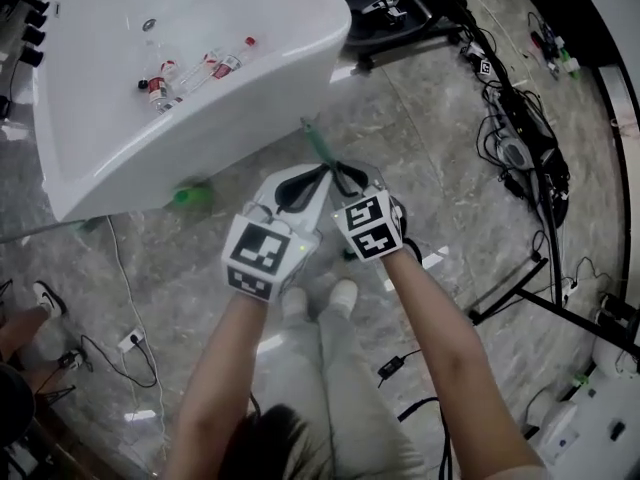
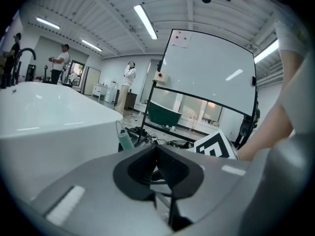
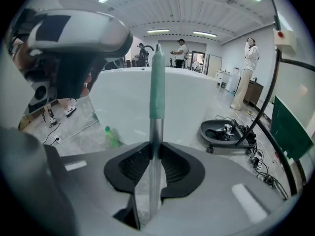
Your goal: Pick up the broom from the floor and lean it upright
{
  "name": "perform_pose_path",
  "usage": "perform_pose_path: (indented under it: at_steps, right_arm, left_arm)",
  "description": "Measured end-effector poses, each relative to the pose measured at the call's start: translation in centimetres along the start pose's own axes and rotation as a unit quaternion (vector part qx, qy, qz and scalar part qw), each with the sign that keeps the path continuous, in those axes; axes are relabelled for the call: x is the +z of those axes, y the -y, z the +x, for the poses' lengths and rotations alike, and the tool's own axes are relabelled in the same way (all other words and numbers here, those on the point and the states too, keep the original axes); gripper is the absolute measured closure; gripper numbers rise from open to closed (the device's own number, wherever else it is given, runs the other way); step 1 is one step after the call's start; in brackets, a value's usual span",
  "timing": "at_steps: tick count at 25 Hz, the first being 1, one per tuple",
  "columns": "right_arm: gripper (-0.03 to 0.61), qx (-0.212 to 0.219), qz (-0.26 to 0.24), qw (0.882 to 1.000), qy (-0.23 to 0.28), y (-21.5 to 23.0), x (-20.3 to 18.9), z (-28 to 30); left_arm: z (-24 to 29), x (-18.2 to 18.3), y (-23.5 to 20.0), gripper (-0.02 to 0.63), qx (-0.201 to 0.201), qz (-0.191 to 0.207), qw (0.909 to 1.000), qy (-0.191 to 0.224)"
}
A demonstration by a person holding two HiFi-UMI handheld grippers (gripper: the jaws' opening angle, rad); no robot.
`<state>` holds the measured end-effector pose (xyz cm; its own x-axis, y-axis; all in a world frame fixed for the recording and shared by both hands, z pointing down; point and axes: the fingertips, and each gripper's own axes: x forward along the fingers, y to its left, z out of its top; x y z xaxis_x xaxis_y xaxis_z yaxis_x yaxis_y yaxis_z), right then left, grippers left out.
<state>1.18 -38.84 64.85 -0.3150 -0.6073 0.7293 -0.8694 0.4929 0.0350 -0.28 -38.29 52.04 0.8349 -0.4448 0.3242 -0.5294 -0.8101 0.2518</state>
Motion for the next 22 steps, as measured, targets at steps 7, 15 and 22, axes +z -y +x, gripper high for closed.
perform_pose_path:
  at_steps: [7, 15, 22]
  right_arm:
    - [0.499, -0.018, -0.007, 1.000, 0.004, -1.5, 6.0, 2.2]
    - [0.497, -0.035, 0.009, 0.999, -0.010, 0.0, 10.2, 5.2]
    - [0.497, -0.049, 0.019, 0.998, -0.020, 1.1, 11.3, 7.1]
  left_arm:
    - [-2.8, 2.4, -3.7, 0.615, 0.046, -0.003, 0.9986, 0.024]
    - [-5.3, 3.9, -7.8, 0.615, 0.098, -0.023, 0.9939, 0.044]
    - [-7.2, 3.5, -9.8, 0.615, 0.117, -0.031, 0.9915, 0.048]
